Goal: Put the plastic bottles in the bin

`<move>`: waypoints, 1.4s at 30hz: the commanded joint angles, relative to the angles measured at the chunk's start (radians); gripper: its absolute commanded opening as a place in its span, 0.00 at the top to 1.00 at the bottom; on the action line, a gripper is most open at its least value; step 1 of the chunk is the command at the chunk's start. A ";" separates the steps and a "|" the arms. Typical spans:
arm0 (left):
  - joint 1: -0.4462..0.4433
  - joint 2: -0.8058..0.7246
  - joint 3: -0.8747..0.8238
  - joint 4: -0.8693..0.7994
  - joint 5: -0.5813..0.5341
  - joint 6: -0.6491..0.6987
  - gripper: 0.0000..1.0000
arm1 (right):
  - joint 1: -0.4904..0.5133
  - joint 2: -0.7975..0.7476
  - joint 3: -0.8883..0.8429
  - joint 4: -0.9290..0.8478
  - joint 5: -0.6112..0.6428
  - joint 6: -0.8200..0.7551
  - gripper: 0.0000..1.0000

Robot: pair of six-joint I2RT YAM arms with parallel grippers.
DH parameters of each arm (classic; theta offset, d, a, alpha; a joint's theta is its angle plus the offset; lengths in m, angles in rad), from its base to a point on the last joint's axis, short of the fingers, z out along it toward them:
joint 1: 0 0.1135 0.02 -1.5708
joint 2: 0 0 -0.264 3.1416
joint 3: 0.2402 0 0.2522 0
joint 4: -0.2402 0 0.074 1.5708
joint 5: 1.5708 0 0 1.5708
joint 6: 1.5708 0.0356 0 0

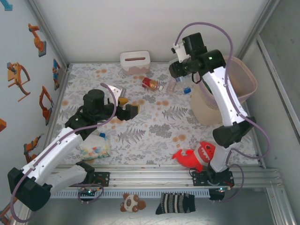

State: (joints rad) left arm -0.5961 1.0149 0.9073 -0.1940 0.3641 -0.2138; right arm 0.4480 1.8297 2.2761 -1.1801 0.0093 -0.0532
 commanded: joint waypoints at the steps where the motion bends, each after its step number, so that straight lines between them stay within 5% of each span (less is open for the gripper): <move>1: -0.007 0.004 -0.008 0.031 0.027 -0.015 0.18 | -0.014 -0.058 0.050 -0.007 0.080 -0.023 0.45; 15: -0.007 0.051 0.011 0.054 0.052 0.007 0.18 | -0.256 -0.172 0.064 0.093 0.234 -0.051 0.45; 23: -0.007 0.084 0.028 0.062 0.076 0.019 0.18 | -0.342 -0.168 -0.093 0.181 0.433 -0.156 0.44; 30: -0.005 0.111 0.057 0.053 0.096 0.036 0.18 | -0.397 -0.159 -0.226 0.227 0.484 -0.208 0.44; 42: -0.005 0.136 0.104 0.017 0.117 0.050 0.18 | -0.477 -0.139 -0.445 0.300 0.364 -0.159 0.43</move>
State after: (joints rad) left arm -0.5961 1.1442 0.9798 -0.1612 0.4530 -0.1814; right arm -0.0162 1.6760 1.8481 -0.9169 0.4156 -0.2363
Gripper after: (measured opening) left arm 0.821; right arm 0.572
